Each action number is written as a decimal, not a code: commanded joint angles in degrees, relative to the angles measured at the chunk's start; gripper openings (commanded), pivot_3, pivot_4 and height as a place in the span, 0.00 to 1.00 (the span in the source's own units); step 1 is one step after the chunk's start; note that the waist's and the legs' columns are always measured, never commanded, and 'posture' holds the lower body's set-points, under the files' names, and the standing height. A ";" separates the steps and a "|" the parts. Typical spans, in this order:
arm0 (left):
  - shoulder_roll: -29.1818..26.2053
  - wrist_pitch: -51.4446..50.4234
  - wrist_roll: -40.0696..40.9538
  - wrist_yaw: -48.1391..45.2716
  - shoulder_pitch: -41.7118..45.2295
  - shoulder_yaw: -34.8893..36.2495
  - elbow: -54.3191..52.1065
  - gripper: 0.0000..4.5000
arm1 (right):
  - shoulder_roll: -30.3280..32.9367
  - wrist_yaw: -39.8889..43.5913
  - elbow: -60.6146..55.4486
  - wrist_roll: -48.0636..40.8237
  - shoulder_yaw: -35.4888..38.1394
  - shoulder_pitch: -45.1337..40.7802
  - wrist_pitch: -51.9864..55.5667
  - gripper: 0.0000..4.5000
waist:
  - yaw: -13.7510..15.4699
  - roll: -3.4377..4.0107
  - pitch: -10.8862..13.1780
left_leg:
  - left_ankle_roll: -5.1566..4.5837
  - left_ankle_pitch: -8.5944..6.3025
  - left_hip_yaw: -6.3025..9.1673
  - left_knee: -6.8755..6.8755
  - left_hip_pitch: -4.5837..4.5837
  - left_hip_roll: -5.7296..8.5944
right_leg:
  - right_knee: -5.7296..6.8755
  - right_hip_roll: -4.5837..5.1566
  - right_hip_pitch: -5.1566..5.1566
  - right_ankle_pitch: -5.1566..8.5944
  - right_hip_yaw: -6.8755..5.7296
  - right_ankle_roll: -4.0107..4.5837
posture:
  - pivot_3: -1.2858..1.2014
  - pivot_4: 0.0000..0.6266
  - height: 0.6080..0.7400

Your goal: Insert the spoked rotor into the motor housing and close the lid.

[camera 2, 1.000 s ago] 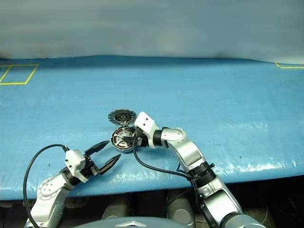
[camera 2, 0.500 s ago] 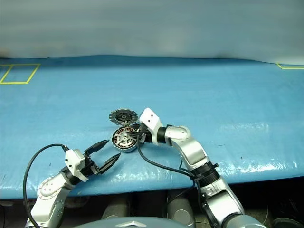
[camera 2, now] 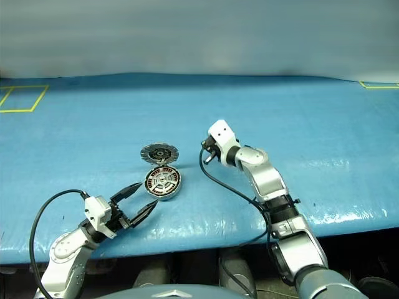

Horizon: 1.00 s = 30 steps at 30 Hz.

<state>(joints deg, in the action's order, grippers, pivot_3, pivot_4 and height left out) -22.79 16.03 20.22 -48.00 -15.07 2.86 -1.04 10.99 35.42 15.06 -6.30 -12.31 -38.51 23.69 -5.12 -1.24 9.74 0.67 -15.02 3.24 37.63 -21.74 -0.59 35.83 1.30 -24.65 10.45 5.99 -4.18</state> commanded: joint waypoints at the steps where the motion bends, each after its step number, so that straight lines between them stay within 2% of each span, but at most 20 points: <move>1: 0.07 1.62 0.07 0.08 -0.18 0.67 -1.06 0.87 | -4.08 4.01 1.44 -3.28 0.10 -4.20 -2.84 0.01 | -0.01 0.00 0.00 | 0.00 0.00 0.03 -0.04 0.00 -0.01 | 0.00 -0.01 0.00 0.00 -0.01 0.02 | 0.52 0.24 1.00; 7: 0.33 1.73 1.21 0.70 -1.32 1.01 -3.06 0.87 | -7.45 9.69 -0.73 -5.90 -2.19 -3.83 -0.84 0.01 | 0.58 0.01 0.00 | 0.02 -0.02 0.14 -0.15 -0.06 0.06 | -0.04 0.09 0.00 0.07 -0.11 0.08 | 0.52 0.24 1.00; 11: -0.68 0.26 2.49 0.88 -3.76 1.16 -8.39 0.87 | -7.12 11.28 -5.08 -6.17 -4.63 -0.95 1.27 0.01 | 0.59 0.02 0.01 | 0.03 -0.03 0.14 -0.14 -0.05 0.06 | -0.04 0.11 0.01 0.09 -0.12 0.08 | 0.52 0.24 1.00; 21: -5.23 -5.81 4.98 0.98 -7.82 2.72 -20.18 0.87 | -4.05 11.20 -14.69 -6.40 -8.00 7.09 6.79 0.01 | 0.29 0.05 0.03 | 0.03 -0.03 0.13 -0.14 0.00 -0.02 | 0.01 0.06 -0.02 0.14 -0.17 0.13 | 0.52 0.24 1.00; 30: -7.51 -9.93 7.34 0.36 -8.38 3.34 -23.74 0.87 | -5.34 9.09 -12.23 -5.58 -9.35 10.21 7.73 0.01 | 0.24 0.06 0.04 | 0.04 -0.03 0.12 -0.14 0.01 -0.03 | 0.00 0.05 -0.02 0.15 -0.17 0.13 | 0.52 0.24 1.00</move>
<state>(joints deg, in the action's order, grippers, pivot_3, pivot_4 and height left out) -29.81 6.17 27.11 -47.59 -23.62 4.74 -23.05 6.26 44.84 3.23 -11.65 -21.68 -28.27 31.52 -4.88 -1.18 9.78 0.70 -15.05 3.35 37.49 -21.73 -0.61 35.83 1.35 -24.68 10.60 5.82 -4.06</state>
